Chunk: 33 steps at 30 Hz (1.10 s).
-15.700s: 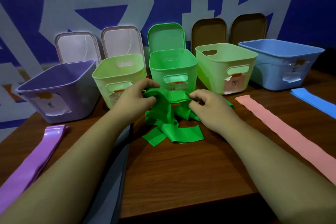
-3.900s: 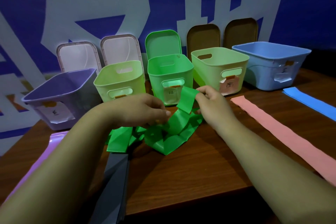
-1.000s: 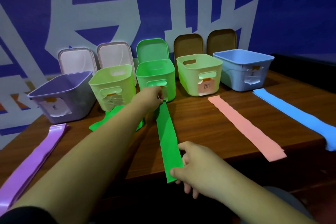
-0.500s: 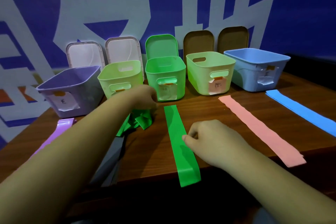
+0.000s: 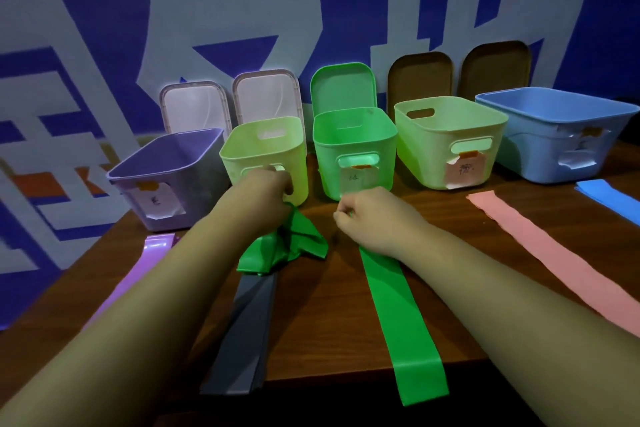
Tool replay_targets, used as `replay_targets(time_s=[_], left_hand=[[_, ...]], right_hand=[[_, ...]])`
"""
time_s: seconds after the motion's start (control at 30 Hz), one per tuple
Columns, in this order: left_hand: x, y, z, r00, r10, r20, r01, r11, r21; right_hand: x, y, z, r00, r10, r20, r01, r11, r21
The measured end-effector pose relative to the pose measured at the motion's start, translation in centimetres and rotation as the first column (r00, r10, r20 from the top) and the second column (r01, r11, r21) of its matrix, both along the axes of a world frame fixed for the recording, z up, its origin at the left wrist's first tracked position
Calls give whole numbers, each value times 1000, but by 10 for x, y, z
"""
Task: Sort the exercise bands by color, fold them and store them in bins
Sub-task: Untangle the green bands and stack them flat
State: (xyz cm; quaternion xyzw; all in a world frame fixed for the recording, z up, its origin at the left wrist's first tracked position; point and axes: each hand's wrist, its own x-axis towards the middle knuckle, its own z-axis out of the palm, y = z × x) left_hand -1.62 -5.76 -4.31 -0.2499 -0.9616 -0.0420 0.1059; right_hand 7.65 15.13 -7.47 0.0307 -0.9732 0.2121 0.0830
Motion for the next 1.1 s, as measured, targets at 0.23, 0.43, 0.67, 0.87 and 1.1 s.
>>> replay_targets(time_s=[0.23, 0.43, 0.67, 0.87, 1.1], left_hand=[[7, -8, 1, 999, -15, -45, 26, 966, 258], [13, 10, 38, 988, -44, -149, 114, 857, 503], [15, 41, 52, 949, -206, -239, 294, 853, 432], [7, 37, 9, 934, -357, -27, 323, 809, 491], [0, 25, -12, 818, -496, 291, 186, 706, 683]], right_hand=[[-13, 9, -26, 992, 68, -111, -103, 929, -355], [-5, 8, -24, 980, 145, -133, -190, 880, -436], [0, 15, -11, 995, 36, -88, -88, 707, -701], [-5, 17, -14, 1000, 19, 19, 3, 623, -782], [-16, 18, -24, 991, 90, 95, 27, 570, -821]])
